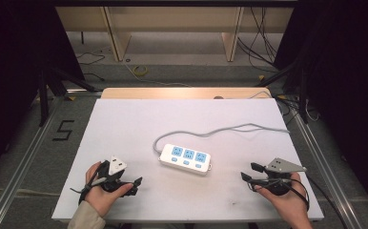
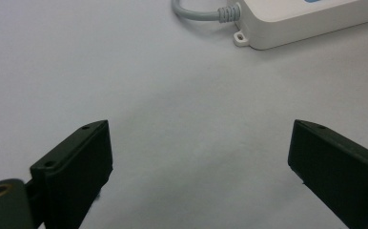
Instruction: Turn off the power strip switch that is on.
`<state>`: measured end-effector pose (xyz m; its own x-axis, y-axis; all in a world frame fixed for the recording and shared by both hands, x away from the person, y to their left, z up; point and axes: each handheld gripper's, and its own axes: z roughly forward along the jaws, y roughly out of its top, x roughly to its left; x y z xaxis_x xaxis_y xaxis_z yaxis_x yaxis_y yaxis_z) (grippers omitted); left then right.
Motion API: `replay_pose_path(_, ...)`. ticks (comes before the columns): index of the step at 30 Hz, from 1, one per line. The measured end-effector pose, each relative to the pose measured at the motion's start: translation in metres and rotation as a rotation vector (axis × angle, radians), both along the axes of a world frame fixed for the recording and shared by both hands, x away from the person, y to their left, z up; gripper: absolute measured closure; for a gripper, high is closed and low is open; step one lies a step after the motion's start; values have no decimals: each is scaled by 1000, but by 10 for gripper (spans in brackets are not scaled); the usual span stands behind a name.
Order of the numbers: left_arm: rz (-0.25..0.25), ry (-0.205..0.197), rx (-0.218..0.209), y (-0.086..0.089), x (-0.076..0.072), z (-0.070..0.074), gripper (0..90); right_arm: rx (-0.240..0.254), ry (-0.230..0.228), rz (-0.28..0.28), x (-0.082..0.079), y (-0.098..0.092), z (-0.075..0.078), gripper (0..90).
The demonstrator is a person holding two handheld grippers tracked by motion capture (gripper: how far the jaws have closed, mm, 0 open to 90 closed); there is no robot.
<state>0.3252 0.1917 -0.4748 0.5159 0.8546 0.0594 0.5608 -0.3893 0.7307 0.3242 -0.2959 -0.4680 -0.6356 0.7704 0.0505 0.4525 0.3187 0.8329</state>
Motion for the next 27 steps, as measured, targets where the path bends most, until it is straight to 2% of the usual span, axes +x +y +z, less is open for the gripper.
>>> replay_pose_path(9,3,-2,-6,-1,0,0,75,-27,-2,7,0,3,2,494)
replay_pose_path(12,3,-5,-7,0,0,1,76,-38,-6,9,0,5,5,567)
replay_pose_path(13,5,-6,-6,0,-1,1,76,-38,-6,9,0,5,5,567)
replay_pose_path(14,5,-7,-4,0,-1,1,77,-53,-21,0,0,6,7,628)
replay_pose_path(15,6,-7,-4,0,-1,1,77,-53,-21,0,0,6,7,628)
replay_pose_path(17,7,-6,-7,-1,0,1,79,-64,-43,0,0,6,11,723)
replay_pose_path(18,7,-6,-7,-1,0,1,79,-64,-43,0,0,6,11,723)
replay_pose_path(22,9,-10,-10,-1,0,1,79,-82,-44,1,0,5,14,867)
replay_pose_path(24,13,-12,-10,-1,0,1,79,-86,-38,-5,1,6,15,900)
replay_pose_path(27,13,-15,-8,-1,0,1,80,-88,-28,-6,2,7,16,900)
